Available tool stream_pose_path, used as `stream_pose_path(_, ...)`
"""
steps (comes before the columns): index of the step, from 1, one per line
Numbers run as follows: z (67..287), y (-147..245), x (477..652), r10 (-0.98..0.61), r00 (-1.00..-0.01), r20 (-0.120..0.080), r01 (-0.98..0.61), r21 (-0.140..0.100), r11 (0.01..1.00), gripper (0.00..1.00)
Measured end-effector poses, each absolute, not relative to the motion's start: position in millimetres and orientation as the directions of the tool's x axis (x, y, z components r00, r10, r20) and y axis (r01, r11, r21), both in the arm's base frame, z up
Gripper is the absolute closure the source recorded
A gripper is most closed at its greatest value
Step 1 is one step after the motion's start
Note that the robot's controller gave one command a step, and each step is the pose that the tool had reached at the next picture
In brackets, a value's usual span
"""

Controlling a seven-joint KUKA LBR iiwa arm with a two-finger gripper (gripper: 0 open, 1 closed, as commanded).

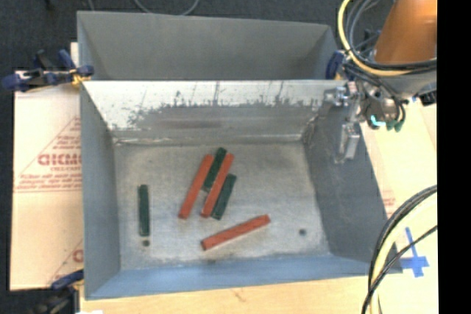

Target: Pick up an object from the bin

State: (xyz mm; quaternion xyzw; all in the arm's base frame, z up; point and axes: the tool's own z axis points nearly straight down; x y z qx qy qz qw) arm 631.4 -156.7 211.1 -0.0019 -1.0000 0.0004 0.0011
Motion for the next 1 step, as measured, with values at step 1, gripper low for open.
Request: stream_pose_path(1, 133.1, -76.9, 631.4, -0.152, -0.988, 0.001, -0.152, 0.003, 0.988, 0.00)
